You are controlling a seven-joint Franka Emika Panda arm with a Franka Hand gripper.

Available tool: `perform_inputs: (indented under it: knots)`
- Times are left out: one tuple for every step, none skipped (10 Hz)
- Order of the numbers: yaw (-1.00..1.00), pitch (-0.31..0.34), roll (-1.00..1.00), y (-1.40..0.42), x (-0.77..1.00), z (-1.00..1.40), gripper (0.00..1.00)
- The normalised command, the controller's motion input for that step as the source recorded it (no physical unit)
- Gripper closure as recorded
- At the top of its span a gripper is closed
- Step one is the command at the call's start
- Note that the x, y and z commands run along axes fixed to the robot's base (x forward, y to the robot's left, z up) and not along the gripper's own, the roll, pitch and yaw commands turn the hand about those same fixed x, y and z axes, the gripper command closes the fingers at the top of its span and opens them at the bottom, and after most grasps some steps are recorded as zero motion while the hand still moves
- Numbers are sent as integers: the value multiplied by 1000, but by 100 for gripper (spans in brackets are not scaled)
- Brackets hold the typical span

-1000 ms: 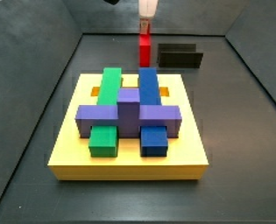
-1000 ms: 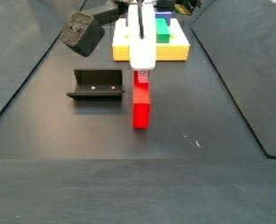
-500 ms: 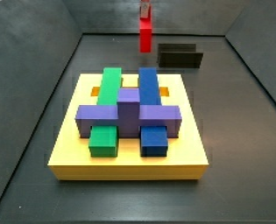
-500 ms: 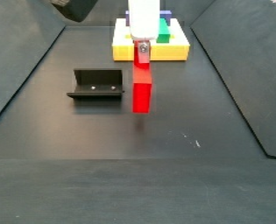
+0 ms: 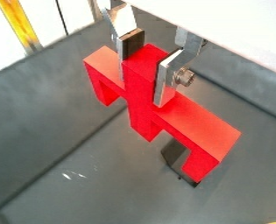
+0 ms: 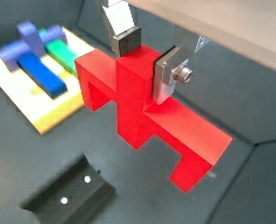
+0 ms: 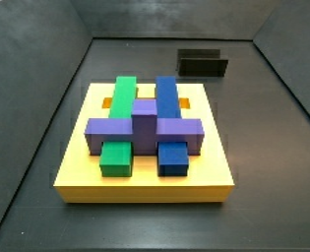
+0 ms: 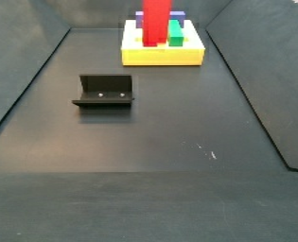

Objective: Pick up the red object. Move up. Move to above the board. Insert the red object.
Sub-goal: Move to above the board.

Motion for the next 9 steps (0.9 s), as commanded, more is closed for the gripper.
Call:
perform_inputs:
  knots:
    - [-2,86,12,-5,30,253,100]
    - [1000,20,-5,-1400,-133,168,100]
    - [1000,18,1,-1400,-138,146,100]
    - [1000,11,6,-1400,-147,146,100]
    - [1000,11,2,-1400,-155,149,100]
    - [1000,12,7,-1400,-147,153,100]
    - [1000,13,12,-1400,-144,156,100]
    - [1000,14,9,-1400,-146,162,100]
    - [1000,16,12,-1400,-138,176,100]
